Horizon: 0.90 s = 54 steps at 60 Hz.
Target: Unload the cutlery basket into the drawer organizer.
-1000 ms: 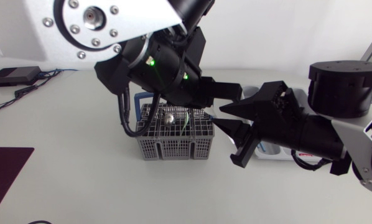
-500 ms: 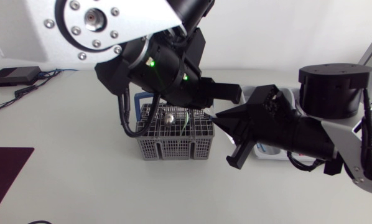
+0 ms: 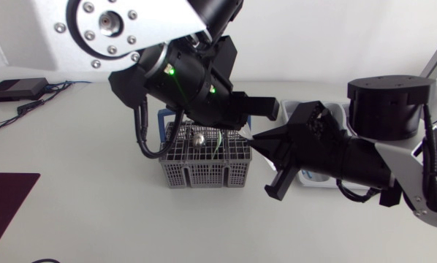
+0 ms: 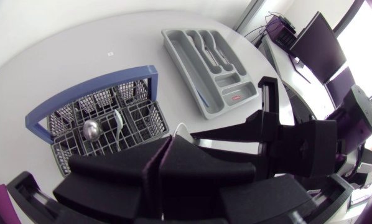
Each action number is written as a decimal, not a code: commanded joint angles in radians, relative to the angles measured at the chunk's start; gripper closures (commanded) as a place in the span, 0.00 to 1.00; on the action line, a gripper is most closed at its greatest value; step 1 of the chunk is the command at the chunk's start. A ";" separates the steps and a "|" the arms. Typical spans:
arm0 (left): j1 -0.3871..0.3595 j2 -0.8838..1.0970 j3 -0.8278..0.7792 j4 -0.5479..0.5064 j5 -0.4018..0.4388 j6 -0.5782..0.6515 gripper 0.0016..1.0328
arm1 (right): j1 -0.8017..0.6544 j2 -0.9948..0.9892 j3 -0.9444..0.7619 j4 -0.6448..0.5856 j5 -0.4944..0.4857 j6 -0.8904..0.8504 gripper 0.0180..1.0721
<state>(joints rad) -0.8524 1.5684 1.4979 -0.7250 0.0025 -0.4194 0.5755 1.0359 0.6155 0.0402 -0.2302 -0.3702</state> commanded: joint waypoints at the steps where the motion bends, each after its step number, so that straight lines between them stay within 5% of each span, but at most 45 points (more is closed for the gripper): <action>1: 0.009 -0.010 -0.011 0.012 0.016 -0.021 0.75 | 0.014 -0.014 0.004 -0.033 -0.004 -0.009 0.94; 7: 0.012 -0.027 -0.011 0.015 0.016 -0.019 0.61 | 0.014 -0.036 -0.003 -0.054 -0.006 -0.015 0.94; 15: 0.033 -0.070 -0.007 0.029 0.016 -0.018 0.30 | 0.000 -0.066 -0.014 -0.097 -0.018 -0.038 0.94; 20: 0.049 -0.091 0.001 0.030 0.016 -0.013 0.21 | -0.020 -0.089 -0.025 -0.125 -0.037 -0.052 0.94; 30: 0.092 -0.120 0.016 0.029 0.017 0.027 0.16 | -0.112 -0.148 -0.046 -0.200 -0.123 -0.110 0.94; 54: 0.161 -0.108 -0.084 0.059 0.036 0.294 0.17 | -0.597 -0.099 -0.033 -0.457 -0.454 -0.549 0.94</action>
<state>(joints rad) -0.6994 1.4578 1.4551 -0.6888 0.0296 -0.1844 0.0490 0.8894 0.5888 -0.3847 -0.6418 -0.7963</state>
